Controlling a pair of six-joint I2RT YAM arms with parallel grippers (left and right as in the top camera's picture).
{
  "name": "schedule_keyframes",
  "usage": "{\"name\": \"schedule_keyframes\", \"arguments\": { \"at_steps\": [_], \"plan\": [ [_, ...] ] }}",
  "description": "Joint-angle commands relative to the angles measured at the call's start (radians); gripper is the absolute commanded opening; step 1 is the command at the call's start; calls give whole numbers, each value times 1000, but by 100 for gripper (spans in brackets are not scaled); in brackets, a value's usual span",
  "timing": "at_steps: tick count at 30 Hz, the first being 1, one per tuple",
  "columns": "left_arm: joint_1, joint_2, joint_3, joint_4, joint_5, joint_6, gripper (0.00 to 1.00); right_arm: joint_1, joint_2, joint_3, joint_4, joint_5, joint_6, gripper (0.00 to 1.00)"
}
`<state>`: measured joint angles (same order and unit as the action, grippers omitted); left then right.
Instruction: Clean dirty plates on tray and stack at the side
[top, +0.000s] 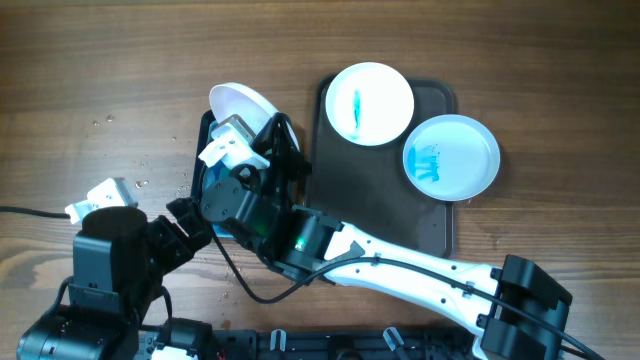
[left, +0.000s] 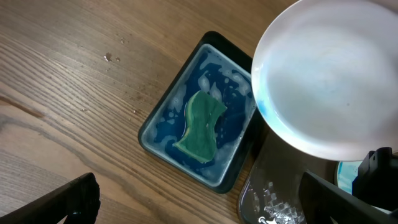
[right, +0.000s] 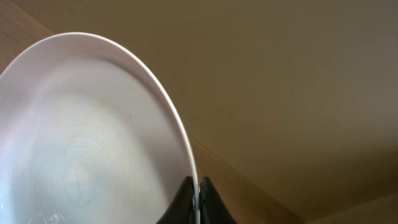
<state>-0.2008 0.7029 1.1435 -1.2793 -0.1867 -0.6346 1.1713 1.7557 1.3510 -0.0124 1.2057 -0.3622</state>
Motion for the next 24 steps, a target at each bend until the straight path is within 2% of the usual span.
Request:
{"name": "schedule_keyframes", "arguments": {
  "at_steps": [1,7,10,13,16,18,21,22,24],
  "plan": [
    [3,-3,9,3,-9,-10,100,10,-29,15,14,22,1,4],
    [3,-3,9,3,-9,-10,100,11,-29,15,28,6,59,4],
    [3,-3,9,3,-9,-10,100,13,-29,15,30,19,12,4],
    [3,-3,8,3,-9,-10,100,9,-29,15,45,-7,47,4],
    [3,-3,8,3,-9,-10,100,7,-28,15,54,2,-17,4],
    [3,-3,9,3,-9,-10,100,6,-28,15,65,6,46,4],
    [3,-3,9,3,-9,-10,100,10,-27,15,62,-16,-43,4],
    [3,-3,9,3,-9,-10,100,5,-27,15,75,25,-25,4],
    [3,-3,9,3,-9,-10,100,4,-27,15,74,36,99,4]
  ]
}}
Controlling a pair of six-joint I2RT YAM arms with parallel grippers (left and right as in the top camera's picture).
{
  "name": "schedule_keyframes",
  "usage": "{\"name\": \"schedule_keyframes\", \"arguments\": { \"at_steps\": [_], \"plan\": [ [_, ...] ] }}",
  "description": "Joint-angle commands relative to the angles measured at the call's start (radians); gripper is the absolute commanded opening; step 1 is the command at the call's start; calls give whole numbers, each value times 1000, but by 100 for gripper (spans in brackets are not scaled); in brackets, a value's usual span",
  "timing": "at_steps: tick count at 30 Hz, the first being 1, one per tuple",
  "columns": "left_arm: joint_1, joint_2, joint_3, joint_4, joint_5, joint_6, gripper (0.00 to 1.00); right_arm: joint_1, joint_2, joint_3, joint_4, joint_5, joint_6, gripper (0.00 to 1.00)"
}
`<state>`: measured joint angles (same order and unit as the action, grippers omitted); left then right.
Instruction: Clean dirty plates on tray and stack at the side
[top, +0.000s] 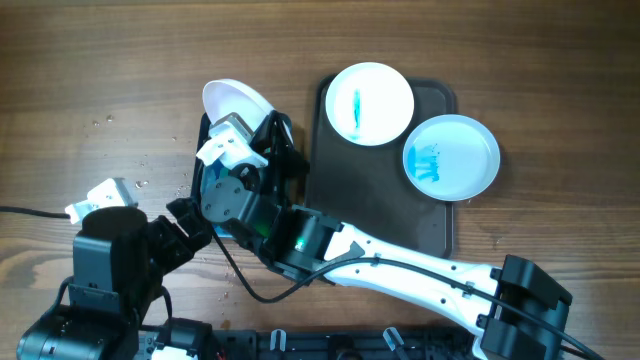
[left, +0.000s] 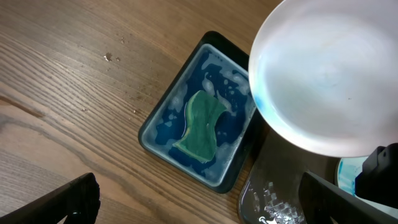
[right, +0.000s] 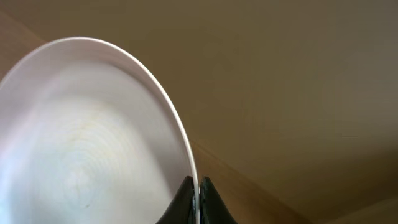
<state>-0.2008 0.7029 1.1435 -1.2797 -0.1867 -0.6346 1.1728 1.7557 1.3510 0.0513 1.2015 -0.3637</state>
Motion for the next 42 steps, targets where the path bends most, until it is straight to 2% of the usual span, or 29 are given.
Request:
{"name": "schedule_keyframes", "arguments": {
  "at_steps": [1,3,5,8,10,16,19,22,24,26,28,29,30,32,35,38,42],
  "plan": [
    [3,-3,9,3,-9,-10,100,3,-27,15,4,24,100,4],
    [3,-3,9,3,-9,-10,100,-5,-27,15,1,43,60,4],
    [3,-3,8,3,-9,-10,100,-5,-27,15,-1,-14,106,4],
    [3,-3,9,3,-9,-10,100,-2,-27,15,-6,-22,27,4],
    [3,-3,9,3,-9,-10,100,-6,-27,15,-3,-17,96,4],
    [3,-3,9,3,-9,-10,100,-14,-27,15,-35,-16,119,4],
    [3,-3,8,3,-9,-10,100,-21,-27,15,-68,-15,221,4],
    [3,-3,9,3,-9,-10,100,-40,-27,15,-209,-43,492,5],
    [3,-3,9,3,-9,-10,100,-80,-27,15,-375,-177,724,4],
    [3,-3,9,3,-9,-10,100,-135,-27,15,-478,-308,872,4],
    [3,-3,9,3,-9,-10,100,-224,-32,15,-551,-524,956,4],
    [3,-3,8,3,-9,-10,100,-257,-36,15,-566,-605,967,4],
    [3,-3,9,3,-9,-10,100,-333,-54,15,-590,-796,965,4],
    [3,-3,8,3,-9,-10,100,-420,-90,15,-609,-1012,942,4],
    [3,-3,9,3,-9,-10,100,-556,-180,15,-623,-1341,814,4],
    [3,-3,9,3,-9,-10,100,-683,-287,15,-673,-1481,787,4],
    [3,-3,9,3,-9,-10,100,-862,-431,15,-808,-1486,789,4]
  ]
}}
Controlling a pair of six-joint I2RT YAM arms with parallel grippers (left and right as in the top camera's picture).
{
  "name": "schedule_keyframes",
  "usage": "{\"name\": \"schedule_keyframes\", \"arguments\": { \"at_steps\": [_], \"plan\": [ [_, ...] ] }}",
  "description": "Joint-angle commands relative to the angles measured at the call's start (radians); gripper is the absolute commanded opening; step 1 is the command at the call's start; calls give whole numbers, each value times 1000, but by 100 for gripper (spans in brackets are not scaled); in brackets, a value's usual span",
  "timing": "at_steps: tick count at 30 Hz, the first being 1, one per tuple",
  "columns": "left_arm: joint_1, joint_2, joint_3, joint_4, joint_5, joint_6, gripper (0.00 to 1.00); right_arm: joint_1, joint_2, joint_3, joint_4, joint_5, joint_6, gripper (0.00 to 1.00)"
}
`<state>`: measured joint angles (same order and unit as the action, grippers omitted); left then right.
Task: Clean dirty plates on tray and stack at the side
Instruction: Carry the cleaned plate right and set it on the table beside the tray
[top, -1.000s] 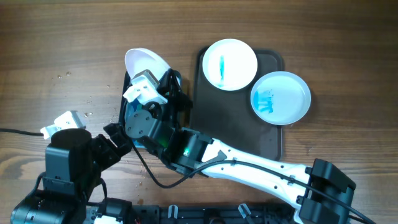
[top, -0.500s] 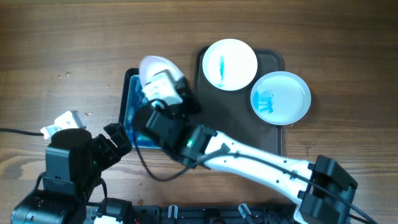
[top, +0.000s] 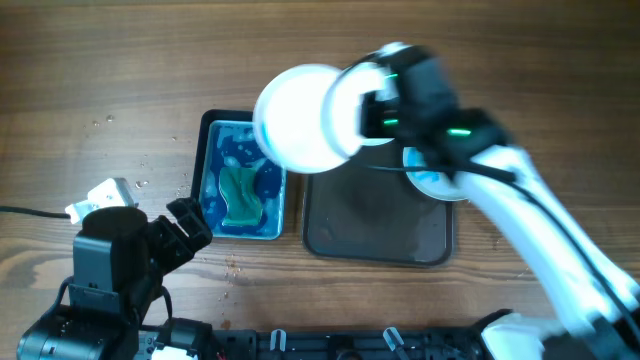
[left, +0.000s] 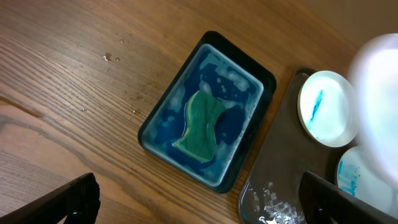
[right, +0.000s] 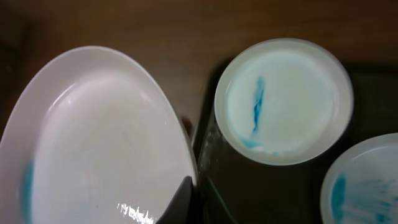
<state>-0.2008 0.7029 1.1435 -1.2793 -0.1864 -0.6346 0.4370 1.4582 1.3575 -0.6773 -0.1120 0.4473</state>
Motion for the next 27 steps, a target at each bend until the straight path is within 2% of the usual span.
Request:
{"name": "schedule_keyframes", "arguments": {
  "at_steps": [1,5,10,13,19,24,27],
  "plan": [
    [3,-3,9,3,-9,-10,100,-172,-163,9,-117,-165,-22,4],
    [3,-3,9,3,-9,-10,100,-340,-225,9,-266,-69,-20,4],
    [3,-3,8,3,-9,-10,100,-548,-216,-7,-396,58,-18,4],
    [3,-3,9,3,-9,-10,100,-693,-202,-45,-400,154,31,4],
    [3,-3,9,3,-9,-10,100,-983,-120,-102,-348,159,31,4],
    [3,-3,9,3,-9,-10,100,-1121,-11,-133,-325,156,62,4],
    [3,-3,9,3,-9,-10,100,-1134,64,-160,-303,164,56,4]
  ]
}}
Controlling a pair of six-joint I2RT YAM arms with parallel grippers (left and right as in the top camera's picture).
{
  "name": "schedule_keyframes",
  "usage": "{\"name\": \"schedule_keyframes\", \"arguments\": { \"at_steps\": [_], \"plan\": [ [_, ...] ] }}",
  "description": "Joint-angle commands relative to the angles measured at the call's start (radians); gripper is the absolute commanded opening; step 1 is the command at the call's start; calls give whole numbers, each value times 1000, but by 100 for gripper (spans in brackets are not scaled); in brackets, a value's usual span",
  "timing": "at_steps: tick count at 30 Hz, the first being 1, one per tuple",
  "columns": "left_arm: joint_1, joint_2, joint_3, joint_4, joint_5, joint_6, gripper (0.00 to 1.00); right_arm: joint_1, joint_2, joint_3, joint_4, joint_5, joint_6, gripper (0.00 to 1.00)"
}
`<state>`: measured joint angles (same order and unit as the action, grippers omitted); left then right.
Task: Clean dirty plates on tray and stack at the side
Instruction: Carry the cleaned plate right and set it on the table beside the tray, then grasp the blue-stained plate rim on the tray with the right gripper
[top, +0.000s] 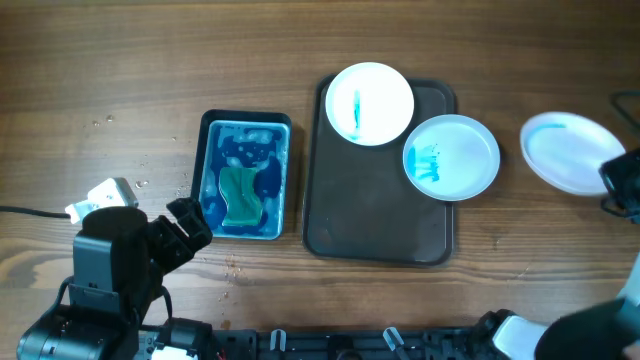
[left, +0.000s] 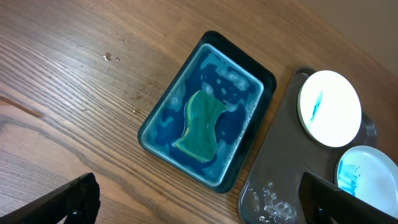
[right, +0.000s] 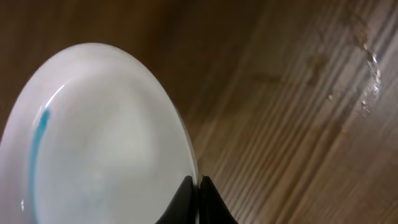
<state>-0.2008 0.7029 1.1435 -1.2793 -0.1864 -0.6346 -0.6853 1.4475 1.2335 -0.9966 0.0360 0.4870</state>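
Observation:
A dark tray (top: 375, 215) holds two white plates: one with a blue streak (top: 370, 103), one with a blue smear (top: 451, 157). A third white plate (top: 565, 150), with a faint blue trace at its edge, lies right of the tray, low over the wood. My right gripper (top: 606, 174) is shut on its rim, also seen in the right wrist view (right: 196, 185). Whether that plate (right: 93, 143) touches the table I cannot tell. My left gripper (left: 199, 208) stands open near the table's front left, short of the blue tub (left: 155, 134) with the green sponge (left: 200, 127).
The blue tub (top: 208, 150) of soapy water sits left of the tray. Water drops dot the wood left of and in front of it. A dark cable shows at the table's far right edge (top: 625, 97).
My right gripper, still shut on the plate, was high over the tray's left edge; now it is low over the wood right of the tray. The left arm has not moved.
My right gripper held the white plate tilted over the soapy tub, and stayed much the same a moment later. Then the plate was up high above the gap between tub and tray. Now it is down at the right side of the tray.

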Motion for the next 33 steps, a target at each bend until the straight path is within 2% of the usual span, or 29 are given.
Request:
{"name": "schedule_keyframes", "arguments": {
  "at_steps": [1,6,11,19,24,26,29,33],
  "plan": [
    [3,-3,9,3,-9,-10,100,-12,91,-43,22,23,15,4],
    [3,-3,9,3,-9,-10,100,-12,186,-84,54,62,13,4],
    [3,-3,9,3,-9,-10,100,-4,200,-171,104,61,11,4],
    [3,-3,8,3,-9,-10,100,140,200,-297,192,18,1,5],
    [3,-3,8,3,-9,-10,100,246,163,-297,188,63,-16,47],
    [3,-3,9,3,-9,-10,100,275,116,-297,187,62,-16,54],
    [3,-3,8,3,-9,-10,100,317,-1,-295,186,27,-51,56],
    [3,-3,8,3,-9,-10,100,353,-123,-295,251,-213,-207,53]
  ]
}}
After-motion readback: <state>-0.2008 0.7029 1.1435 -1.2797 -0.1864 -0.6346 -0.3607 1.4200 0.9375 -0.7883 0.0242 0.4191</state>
